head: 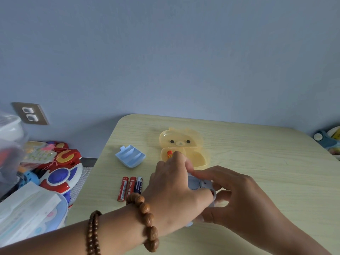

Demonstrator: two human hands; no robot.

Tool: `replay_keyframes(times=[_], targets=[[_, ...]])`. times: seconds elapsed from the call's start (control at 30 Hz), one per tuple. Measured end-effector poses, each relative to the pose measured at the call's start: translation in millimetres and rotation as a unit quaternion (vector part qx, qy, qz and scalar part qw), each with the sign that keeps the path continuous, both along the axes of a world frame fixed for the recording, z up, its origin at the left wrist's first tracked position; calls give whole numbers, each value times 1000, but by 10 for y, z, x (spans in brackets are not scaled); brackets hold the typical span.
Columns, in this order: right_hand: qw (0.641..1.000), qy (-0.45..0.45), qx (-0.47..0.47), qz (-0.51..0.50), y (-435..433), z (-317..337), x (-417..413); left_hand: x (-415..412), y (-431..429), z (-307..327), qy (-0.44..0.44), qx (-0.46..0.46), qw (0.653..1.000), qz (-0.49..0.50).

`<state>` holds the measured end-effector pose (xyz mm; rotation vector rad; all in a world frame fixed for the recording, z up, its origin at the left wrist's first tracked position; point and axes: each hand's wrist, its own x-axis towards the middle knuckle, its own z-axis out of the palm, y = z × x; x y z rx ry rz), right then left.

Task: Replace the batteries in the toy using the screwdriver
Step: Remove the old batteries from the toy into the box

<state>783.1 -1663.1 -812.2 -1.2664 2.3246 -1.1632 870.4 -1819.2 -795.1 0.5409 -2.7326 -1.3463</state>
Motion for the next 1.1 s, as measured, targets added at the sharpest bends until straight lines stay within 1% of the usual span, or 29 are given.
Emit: replay_keyframes(times=[0.17,0.3,0.37,0.43,0.5,0.63,0.7,0.77,0.83,0.9,1.0,1.1], targets=[[1000,12,-15,3,6,1,17,112,5,-145,81,-86,992,-44],[1000,20,-6,-11,25,-27,23,133,5,-208,87,-141,983,-76],[1000,8,-2,-22,36,-40,19,150,2,-206,92,-163,979,-86],[1000,-7,2,-28,46,-47,19,165,-5,-240,110,-179,974,-90],[1000,-12,2,-28,40,-37,28,169,-21,-282,147,-179,969,-86],[999,-42,2,-34,28,10,39,122,-102,-248,249,-150,955,-56],[998,-51,15,-40,29,22,43,83,-183,-151,267,-87,959,-34],[997,-50,27,-45,23,30,56,11,-304,-93,263,-2,965,-12],[997,-49,33,-50,13,36,64,-68,-439,-62,252,62,966,20],[997,-44,38,-54,2,28,56,-137,-567,-55,228,70,970,41],[997,-35,42,-54,-9,20,47,-203,-705,-59,174,49,982,52],[997,-34,43,-50,-9,13,41,-228,-769,-69,145,81,985,46]])
